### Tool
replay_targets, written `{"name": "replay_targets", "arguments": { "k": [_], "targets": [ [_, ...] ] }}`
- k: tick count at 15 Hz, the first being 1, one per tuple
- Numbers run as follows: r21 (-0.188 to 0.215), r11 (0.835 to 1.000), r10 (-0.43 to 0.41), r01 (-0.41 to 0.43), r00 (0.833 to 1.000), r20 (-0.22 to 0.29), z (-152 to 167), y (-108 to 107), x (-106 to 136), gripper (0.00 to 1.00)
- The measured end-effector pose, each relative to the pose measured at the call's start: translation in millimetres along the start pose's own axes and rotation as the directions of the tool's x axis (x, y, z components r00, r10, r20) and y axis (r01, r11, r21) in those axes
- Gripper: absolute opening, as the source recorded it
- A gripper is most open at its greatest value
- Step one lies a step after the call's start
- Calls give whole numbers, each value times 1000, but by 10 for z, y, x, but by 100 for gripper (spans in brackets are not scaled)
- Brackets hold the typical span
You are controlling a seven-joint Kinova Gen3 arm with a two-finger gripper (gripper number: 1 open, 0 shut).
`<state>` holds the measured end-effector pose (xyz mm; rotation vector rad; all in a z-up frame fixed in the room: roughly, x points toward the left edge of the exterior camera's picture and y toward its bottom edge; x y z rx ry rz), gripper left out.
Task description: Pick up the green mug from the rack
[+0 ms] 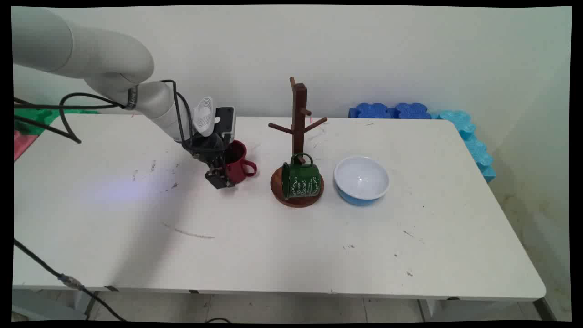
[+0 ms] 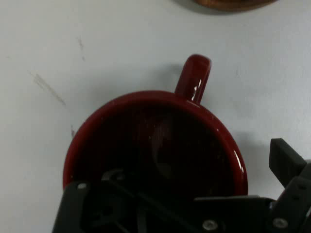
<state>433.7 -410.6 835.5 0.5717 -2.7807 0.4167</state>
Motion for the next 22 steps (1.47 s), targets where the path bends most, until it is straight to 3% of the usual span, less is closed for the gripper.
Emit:
{"name": "replay_targets", "arguments": {
  "k": [1,3,8,13,18,22],
  "targets": [
    [-5,1000,27,-28,1000,-10,86,-137,187,100],
    [7,1000,26,-26,999,-19,50,-143,198,100],
    [33,999,16,-15,999,-49,-150,-56,160,100],
    [39,998,-50,55,992,-118,-426,113,147,100],
    [13,990,-138,143,972,-190,-652,299,144,100],
    [-37,969,-246,244,937,-249,-798,442,129,100]
  ]
}}
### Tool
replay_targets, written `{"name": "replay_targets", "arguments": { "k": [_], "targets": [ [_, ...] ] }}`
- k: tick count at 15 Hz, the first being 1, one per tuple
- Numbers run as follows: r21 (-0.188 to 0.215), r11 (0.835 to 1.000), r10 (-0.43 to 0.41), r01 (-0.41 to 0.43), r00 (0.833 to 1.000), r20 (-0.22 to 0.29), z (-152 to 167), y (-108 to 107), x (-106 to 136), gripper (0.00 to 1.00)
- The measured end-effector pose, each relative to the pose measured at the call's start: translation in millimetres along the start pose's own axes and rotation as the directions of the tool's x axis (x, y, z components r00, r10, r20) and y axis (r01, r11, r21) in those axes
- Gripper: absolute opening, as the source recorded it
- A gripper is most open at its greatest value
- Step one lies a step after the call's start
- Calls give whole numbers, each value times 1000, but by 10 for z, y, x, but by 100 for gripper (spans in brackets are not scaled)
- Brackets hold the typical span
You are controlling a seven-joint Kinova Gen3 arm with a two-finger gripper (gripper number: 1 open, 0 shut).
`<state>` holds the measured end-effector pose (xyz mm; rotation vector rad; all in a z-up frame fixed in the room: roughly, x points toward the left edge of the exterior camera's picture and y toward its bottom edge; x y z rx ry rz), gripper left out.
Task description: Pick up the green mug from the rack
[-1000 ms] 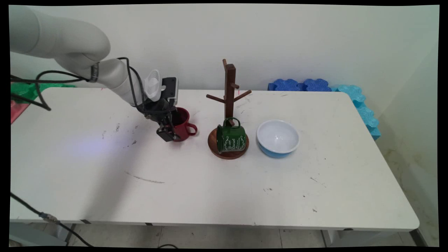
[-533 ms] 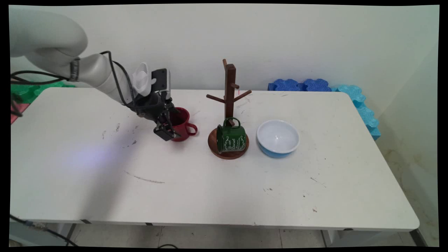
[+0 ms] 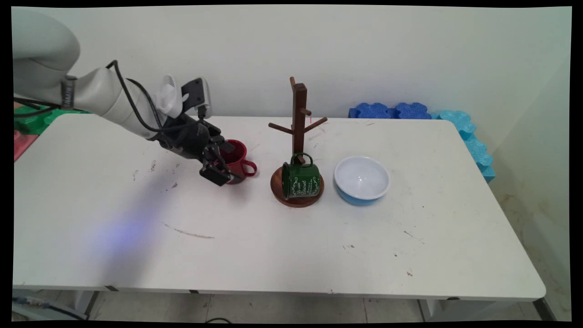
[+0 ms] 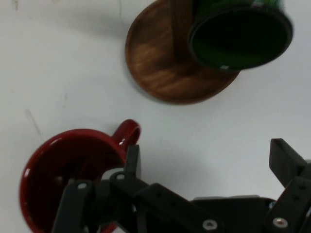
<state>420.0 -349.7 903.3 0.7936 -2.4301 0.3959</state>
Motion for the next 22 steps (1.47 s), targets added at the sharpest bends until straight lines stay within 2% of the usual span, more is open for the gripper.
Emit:
{"name": "replay_targets", "arguments": {
  "k": [1,2,6,9,13,19,22],
  "targets": [
    [-9,999,-35,35,999,-17,-25,31,-4,100],
    [-1,996,-88,88,996,-29,-171,162,-167,100],
    [-55,976,-214,209,973,-86,-162,255,-133,100],
    [-93,951,-306,296,945,-116,-91,295,-107,100],
    [-136,907,-415,398,900,-133,64,353,-103,100],
    [-177,853,-516,491,845,-140,311,415,-85,100],
    [-195,831,-550,521,823,-142,444,434,-60,100]
  ]
}}
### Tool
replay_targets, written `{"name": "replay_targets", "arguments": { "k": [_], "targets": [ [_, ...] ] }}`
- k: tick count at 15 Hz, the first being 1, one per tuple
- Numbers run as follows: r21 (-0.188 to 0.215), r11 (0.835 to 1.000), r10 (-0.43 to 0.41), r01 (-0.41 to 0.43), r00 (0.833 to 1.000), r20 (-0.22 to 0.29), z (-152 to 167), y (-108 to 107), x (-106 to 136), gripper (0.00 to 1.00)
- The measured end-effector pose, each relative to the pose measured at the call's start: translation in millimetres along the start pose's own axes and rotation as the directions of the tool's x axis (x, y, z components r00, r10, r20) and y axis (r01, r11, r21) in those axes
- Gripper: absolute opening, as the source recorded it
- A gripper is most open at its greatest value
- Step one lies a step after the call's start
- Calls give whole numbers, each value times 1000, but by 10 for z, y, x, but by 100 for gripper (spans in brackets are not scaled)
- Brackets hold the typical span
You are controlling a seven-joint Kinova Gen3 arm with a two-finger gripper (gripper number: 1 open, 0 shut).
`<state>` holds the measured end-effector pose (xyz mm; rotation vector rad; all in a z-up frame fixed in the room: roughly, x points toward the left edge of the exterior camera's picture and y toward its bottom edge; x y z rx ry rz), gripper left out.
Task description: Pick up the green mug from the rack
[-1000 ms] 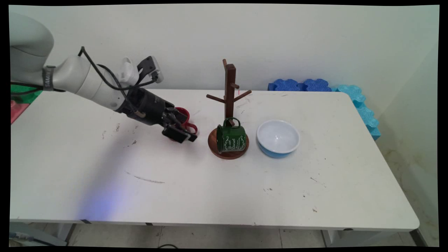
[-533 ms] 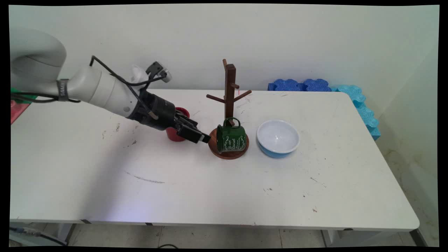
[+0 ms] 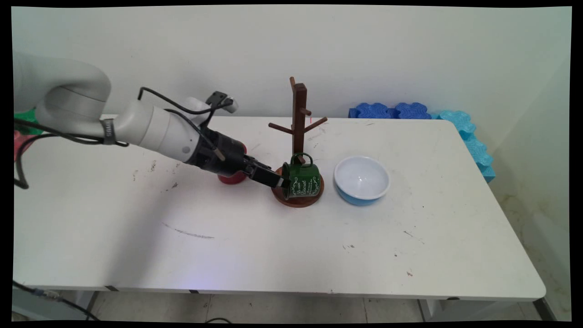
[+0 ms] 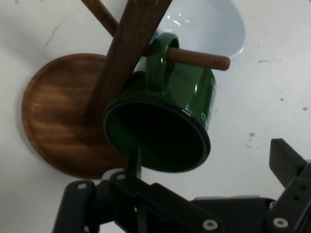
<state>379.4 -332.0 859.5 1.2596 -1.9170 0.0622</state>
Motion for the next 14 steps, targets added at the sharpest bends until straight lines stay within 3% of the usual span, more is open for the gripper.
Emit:
{"name": "replay_targets", "arguments": {
  "k": [14],
  "targets": [
    [-59,997,-49,49,999,3,505,4,-23,100]
  ]
}}
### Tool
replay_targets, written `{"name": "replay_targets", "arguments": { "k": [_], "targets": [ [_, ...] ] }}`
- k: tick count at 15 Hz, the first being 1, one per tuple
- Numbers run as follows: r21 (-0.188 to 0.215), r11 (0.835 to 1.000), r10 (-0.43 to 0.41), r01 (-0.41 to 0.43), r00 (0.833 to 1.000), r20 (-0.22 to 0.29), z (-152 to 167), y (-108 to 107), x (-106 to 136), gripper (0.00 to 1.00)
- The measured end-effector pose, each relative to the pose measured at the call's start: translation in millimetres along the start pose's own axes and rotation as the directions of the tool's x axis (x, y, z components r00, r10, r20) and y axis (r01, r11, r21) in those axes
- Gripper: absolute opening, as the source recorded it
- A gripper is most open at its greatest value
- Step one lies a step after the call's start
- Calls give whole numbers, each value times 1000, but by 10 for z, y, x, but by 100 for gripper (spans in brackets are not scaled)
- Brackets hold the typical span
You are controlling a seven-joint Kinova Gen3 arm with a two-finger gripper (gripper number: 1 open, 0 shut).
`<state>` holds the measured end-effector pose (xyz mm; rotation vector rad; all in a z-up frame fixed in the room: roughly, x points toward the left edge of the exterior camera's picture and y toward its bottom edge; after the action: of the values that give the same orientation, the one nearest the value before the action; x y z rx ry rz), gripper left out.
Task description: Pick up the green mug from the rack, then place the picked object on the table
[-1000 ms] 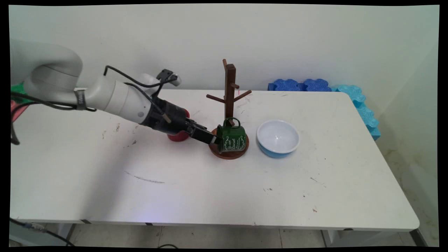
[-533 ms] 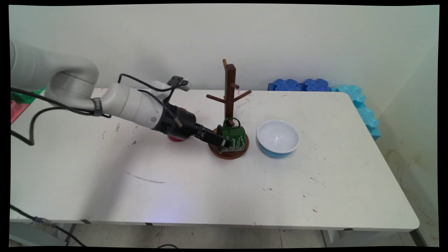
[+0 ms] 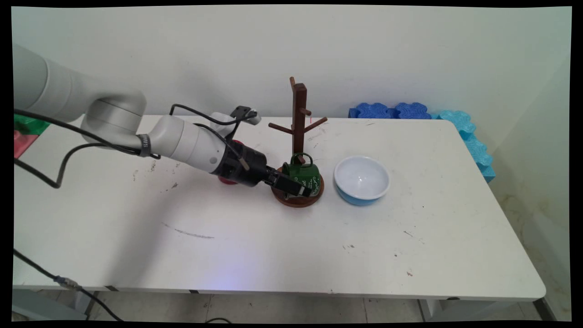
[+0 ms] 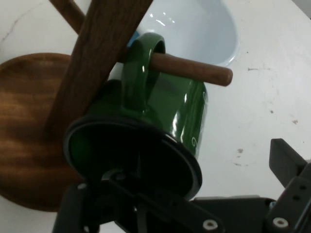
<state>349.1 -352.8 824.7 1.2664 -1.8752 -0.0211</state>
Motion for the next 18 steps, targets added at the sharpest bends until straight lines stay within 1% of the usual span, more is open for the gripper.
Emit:
{"name": "replay_targets", "arguments": {
  "k": [5,6,18],
  "targets": [
    [-17,1000,12,-12,1000,1,115,-11,21,100],
    [-20,1000,16,-16,1000,1,133,-13,27,0],
    [-44,998,51,-51,999,2,197,-21,56,0]
  ]
}}
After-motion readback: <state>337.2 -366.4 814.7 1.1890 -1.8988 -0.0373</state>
